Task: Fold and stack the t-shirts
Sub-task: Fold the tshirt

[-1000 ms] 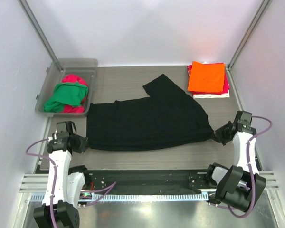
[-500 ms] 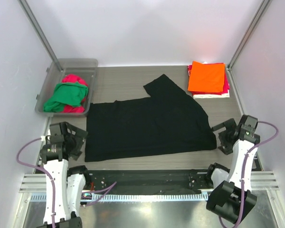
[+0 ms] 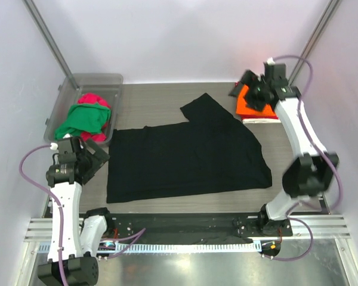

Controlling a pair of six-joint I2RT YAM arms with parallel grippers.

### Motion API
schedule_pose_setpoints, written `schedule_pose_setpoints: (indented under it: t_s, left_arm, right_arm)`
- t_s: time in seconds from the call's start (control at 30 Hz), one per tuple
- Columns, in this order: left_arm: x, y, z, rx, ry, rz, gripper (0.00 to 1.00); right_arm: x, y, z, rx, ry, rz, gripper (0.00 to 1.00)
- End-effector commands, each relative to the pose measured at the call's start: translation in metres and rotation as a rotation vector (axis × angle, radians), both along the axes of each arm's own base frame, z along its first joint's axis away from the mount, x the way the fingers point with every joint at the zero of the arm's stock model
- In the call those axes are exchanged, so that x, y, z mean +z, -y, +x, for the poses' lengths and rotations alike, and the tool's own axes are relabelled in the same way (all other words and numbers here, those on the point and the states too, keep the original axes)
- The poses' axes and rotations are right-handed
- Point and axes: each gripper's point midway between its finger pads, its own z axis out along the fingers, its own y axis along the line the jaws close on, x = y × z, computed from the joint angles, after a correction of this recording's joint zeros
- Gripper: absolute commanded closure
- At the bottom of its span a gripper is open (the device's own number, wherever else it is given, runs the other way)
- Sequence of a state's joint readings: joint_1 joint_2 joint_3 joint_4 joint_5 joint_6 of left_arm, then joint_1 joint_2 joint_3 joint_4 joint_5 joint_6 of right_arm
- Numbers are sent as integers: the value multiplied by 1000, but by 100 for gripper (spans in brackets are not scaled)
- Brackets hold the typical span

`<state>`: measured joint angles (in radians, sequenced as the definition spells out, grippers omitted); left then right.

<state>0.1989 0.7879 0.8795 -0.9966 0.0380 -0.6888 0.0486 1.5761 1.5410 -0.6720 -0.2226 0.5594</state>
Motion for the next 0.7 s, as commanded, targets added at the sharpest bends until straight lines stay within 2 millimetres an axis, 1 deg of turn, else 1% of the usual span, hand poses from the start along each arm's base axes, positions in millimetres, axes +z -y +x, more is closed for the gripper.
schedule_pose_setpoints:
  t_s: [0.0,0.03,0.07,0.1,0.13,0.17,0.23,0.27,0.3,0.33,0.37,0.4,0.47,0.5,0.53,0.57,0.6,0.67]
  left_arm:
    - [22,-4,16,-99,97,77,6]
    - [23,2,18,-120,112,56,7]
    - [17,2,18,-121,109,49,8]
    - [18,4,18,-126,114,48,8]
    - [21,3,18,-125,126,52,8]
    - [20,2,18,-117,127,58,9]
    - [21,2,18,-115,131,60,9]
    - [20,2,17,-113,128,64,9]
    - [20,1,17,-109,126,65,9]
    - [21,1,18,-107,130,67,9]
    - [21,0,18,-105,132,67,9]
    - [21,0,17,-103,133,68,10]
    - [21,1,17,-105,136,67,10]
    - [22,1,17,-108,138,67,10]
    - [22,2,17,-110,141,68,10]
    - [23,2,17,-110,142,68,10]
    - [23,2,17,-111,146,68,11]
    - [22,2,16,-111,142,68,11]
  right_arm:
    - [-1,-18,67,124,69,-86,2]
    - [-35,-24,89,150,10,-93,2]
    - [-10,-37,109,202,95,-87,2]
    - [-11,-42,121,219,108,-88,2]
    - [-52,-46,139,233,45,-89,2]
    - [-28,-53,157,249,124,-95,3]
    - [-45,-59,175,277,129,-115,3]
    - [-60,-61,190,285,138,-122,4]
    - [-66,-65,196,295,151,-147,4]
    - [-67,-68,205,297,186,-160,4]
    - [-76,-71,209,304,193,-173,5]
    - [-83,-76,219,301,228,-197,4]
    - [-92,-80,227,308,256,-222,4]
    - [-105,-84,232,315,257,-227,4]
    - [-106,-85,238,309,280,-236,4]
    - [-103,-89,242,312,302,-240,5]
    - [-116,-92,247,315,300,-244,5]
    - [-125,-98,251,310,308,-268,5]
